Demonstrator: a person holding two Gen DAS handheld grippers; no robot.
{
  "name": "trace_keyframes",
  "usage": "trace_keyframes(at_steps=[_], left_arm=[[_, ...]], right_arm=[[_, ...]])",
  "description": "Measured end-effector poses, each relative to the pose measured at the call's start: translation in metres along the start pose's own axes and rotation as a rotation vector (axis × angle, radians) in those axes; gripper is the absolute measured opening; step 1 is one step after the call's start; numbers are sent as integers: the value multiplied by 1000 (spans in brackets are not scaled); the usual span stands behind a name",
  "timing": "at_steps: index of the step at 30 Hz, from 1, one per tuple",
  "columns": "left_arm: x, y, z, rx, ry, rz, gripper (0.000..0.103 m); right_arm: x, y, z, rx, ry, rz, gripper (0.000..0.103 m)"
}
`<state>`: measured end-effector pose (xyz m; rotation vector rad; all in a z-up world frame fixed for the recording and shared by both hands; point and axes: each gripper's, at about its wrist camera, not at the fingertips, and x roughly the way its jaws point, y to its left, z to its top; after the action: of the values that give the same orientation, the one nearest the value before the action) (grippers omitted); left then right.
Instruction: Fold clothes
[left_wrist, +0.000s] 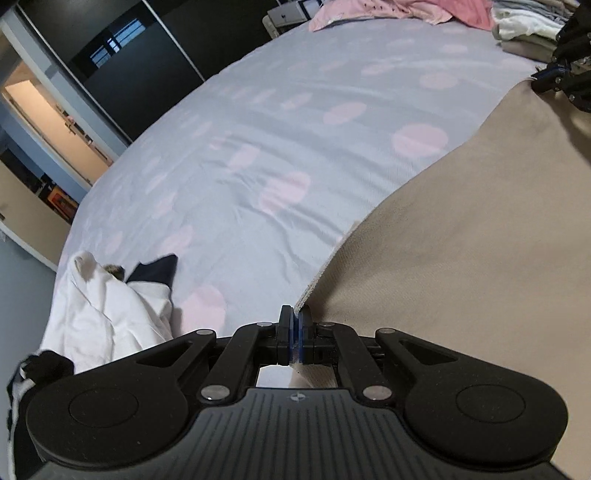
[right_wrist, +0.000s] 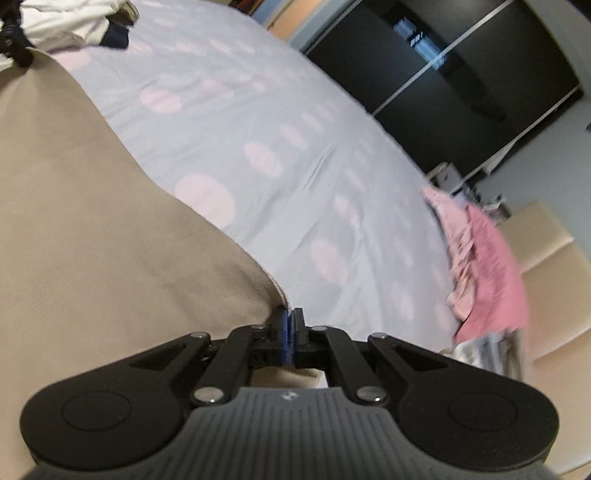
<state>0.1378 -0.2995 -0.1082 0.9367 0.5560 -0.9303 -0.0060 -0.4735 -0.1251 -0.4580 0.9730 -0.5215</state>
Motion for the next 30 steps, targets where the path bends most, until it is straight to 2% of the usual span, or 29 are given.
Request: trace_keyframes(at_steps=[4, 6, 9, 12, 14, 19, 25, 30], left_arm=[[4, 0, -4, -24, -1, 2, 11], [1, 4, -3, -39, -6, 15, 30], [-14, 13, -4, -88, -43, 29, 46], [-29, 22, -5, -138, -65, 19, 47], [-42, 23, -8, -159, -74, 12, 47], [-75, 13, -20, -190, -69, -34, 47], [-106, -12, -37, -189, -62, -99, 45], [-123, -31, -48, -211, -50, -162, 44]], right_arm=[[11, -5, -3, 52, 40, 22, 2], [6, -11, -4, 93, 44, 24, 8], [-1, -21, -6, 154, 48, 26, 24], [-12, -27, -11, 210, 43, 49, 31], [-20, -31, -17, 241, 33, 65, 40], [-49, -39, -39, 343, 37, 146, 40], [-84, -30, -75, 458, 69, 220, 41], [-109, -18, -101, 488, 66, 311, 41]])
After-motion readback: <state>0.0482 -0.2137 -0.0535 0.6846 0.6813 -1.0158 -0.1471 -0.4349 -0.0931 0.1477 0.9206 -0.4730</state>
